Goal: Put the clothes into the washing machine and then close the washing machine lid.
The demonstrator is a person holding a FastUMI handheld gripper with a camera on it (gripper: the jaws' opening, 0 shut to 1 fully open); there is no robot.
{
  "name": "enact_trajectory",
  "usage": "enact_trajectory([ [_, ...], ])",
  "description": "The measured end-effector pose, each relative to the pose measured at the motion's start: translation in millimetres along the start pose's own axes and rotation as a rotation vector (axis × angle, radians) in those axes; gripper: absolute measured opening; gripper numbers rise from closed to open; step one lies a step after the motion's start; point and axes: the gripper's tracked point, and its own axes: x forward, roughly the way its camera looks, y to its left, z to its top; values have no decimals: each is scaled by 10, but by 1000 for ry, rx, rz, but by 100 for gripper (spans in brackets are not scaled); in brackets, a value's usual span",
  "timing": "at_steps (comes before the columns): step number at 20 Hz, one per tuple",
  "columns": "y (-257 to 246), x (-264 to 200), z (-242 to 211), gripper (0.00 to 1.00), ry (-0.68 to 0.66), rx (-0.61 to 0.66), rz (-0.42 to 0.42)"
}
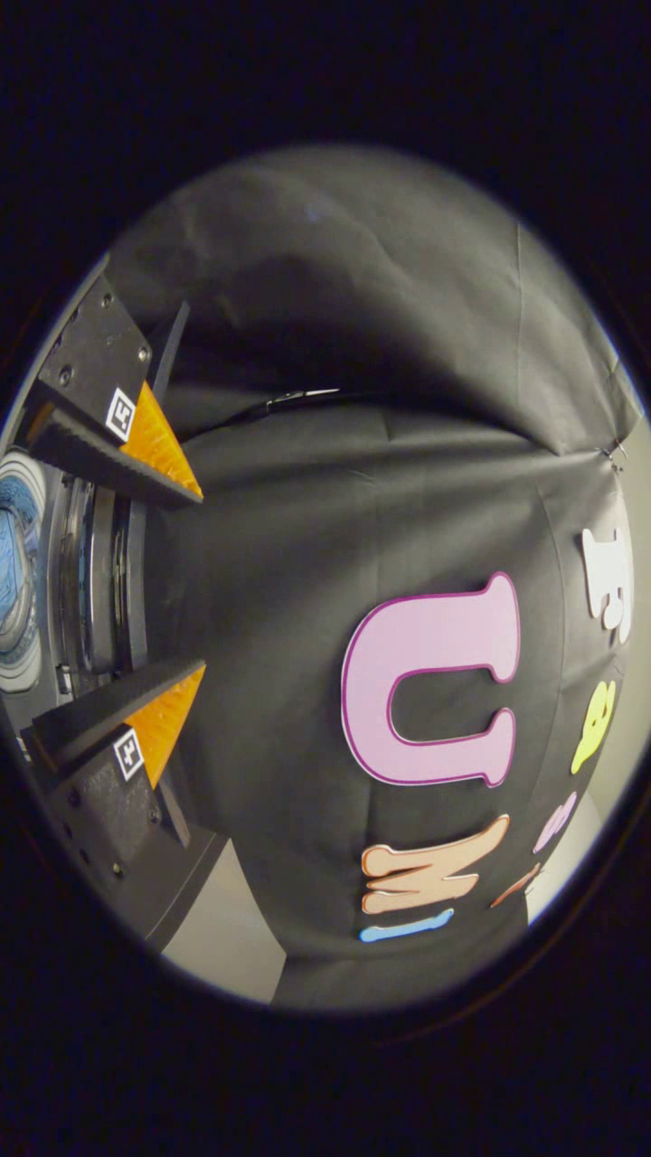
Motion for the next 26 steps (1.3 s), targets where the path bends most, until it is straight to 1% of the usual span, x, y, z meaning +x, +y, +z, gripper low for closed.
enact_trajectory([
  [2,-6,0,23,99,-19,0,-3],
  [12,-15,23,-14,100,-27,-1,-26],
  [16,-10,20,-12,100,-51,-4,-19],
  [20,-12,20,-52,100,-33,0,-11],
  [26,-16,34,-58,100,-45,-6,-9],
])
